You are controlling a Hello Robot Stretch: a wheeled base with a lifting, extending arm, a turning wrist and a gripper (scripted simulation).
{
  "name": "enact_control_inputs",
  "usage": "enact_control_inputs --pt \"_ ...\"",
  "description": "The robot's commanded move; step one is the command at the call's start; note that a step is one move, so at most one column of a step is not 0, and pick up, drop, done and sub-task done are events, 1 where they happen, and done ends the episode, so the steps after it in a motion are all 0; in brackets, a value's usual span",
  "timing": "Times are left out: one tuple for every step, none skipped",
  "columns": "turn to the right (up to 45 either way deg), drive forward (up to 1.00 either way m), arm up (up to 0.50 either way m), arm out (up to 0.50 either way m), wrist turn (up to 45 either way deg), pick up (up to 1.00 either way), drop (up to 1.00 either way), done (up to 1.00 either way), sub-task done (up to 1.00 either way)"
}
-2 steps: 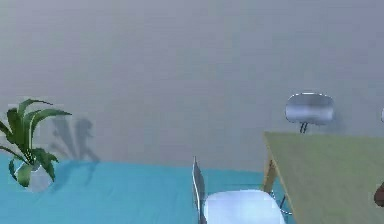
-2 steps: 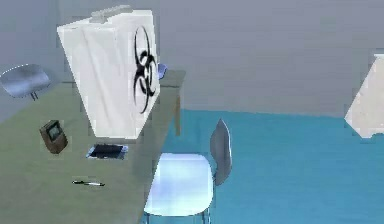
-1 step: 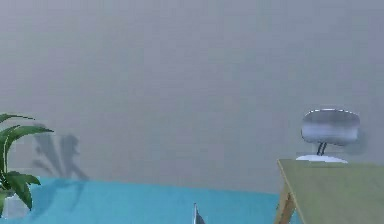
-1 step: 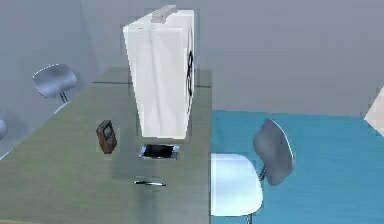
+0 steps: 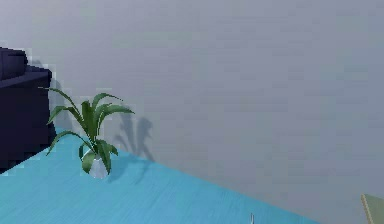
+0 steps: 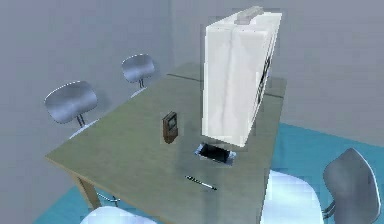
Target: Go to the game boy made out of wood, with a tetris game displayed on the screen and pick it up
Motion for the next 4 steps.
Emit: enact_control_inputs --pt "0.0 0.00 0.50 0.00 0.0 0.00 0.00 0.00 0.00" --pt "0.0 0.00 0.34 0.00 0.0 0.00 0.00 0.00 0.00" --pt "0.0 0.00 0.00 0.48 0.0 0.00 0.00 0.00 0.00" --pt "0.0 0.00 0.00 0.00 45.0 0.00 0.00 0.00 0.00"
